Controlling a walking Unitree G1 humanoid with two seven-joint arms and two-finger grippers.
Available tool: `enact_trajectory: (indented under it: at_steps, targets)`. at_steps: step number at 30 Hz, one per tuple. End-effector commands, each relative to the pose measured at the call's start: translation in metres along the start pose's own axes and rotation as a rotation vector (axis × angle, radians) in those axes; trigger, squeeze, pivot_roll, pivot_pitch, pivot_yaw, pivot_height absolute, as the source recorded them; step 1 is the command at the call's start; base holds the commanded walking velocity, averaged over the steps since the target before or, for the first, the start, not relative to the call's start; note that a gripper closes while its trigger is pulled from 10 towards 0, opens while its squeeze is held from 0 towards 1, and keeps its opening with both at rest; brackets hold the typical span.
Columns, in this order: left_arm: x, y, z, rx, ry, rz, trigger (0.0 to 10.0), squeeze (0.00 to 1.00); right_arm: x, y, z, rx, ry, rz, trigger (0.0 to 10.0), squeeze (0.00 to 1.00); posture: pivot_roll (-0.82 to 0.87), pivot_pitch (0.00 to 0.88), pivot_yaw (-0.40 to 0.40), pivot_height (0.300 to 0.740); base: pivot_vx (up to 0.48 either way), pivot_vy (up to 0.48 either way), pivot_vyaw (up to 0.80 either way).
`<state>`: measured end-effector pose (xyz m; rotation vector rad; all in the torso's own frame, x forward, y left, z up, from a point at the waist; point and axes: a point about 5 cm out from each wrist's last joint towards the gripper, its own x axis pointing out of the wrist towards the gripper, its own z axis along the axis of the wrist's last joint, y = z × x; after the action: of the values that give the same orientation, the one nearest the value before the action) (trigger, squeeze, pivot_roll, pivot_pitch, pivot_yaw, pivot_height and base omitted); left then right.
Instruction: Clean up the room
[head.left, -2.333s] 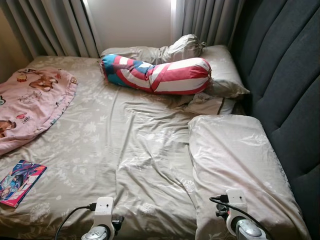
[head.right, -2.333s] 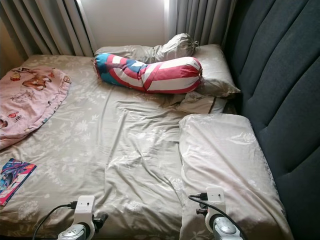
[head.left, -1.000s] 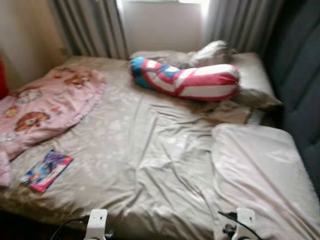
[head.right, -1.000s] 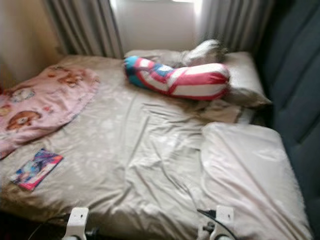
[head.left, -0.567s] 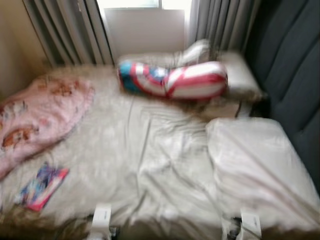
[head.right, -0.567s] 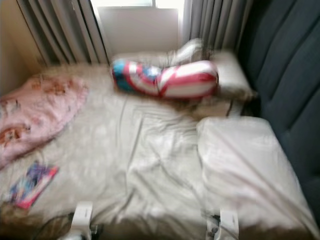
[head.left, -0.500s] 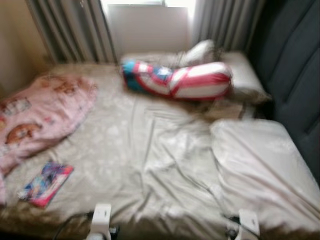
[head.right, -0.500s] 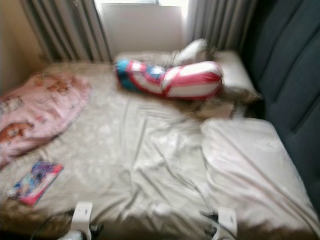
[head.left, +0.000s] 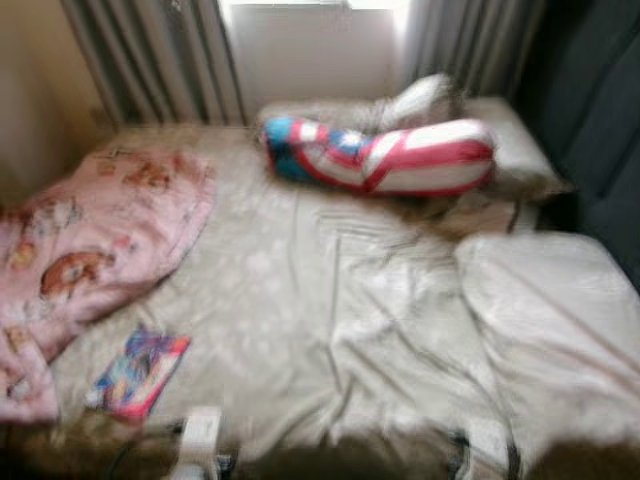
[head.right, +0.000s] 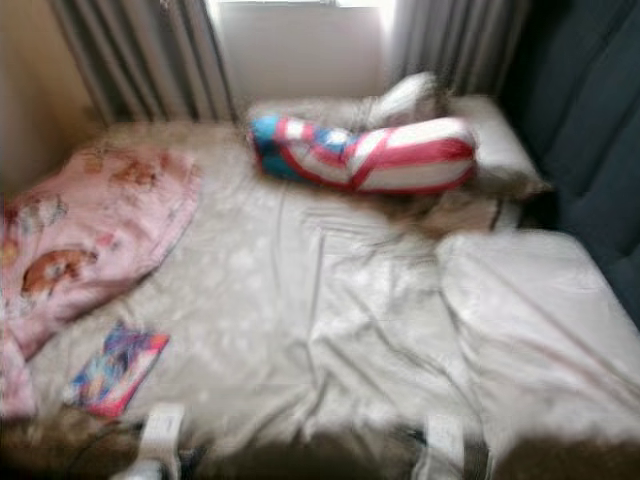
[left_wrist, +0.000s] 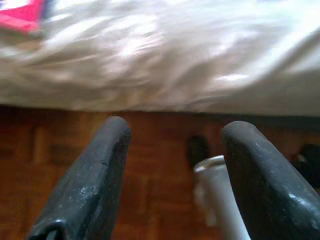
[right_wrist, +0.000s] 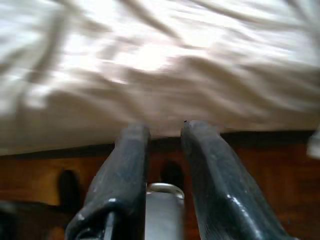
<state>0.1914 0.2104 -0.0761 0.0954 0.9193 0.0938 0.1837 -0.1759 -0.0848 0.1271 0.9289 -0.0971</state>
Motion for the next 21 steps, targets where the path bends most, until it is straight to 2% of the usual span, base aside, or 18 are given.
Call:
enact_trajectory:
  at_steps: [1,21]
  targets:
    - [0.0008,-0.005,0.0029,-0.007,-0.005,-0.01,10.0,0.0,-0.0013,-0.0115,-0.0003,-0.008,0.0,-0.03,10.0,0.0,-0.09,0.004,0.007,0.74,0.0,0.45,0.0]
    - [0.0007,-0.0069,0.0023,-0.008,-0.006,-0.013,10.0,0.0,-0.0012,-0.0093,0.0,-0.017,-0.008,-0.02,10.0,0.0,-0.09,0.0,0.007,0.74,0.0,0.452,0.0]
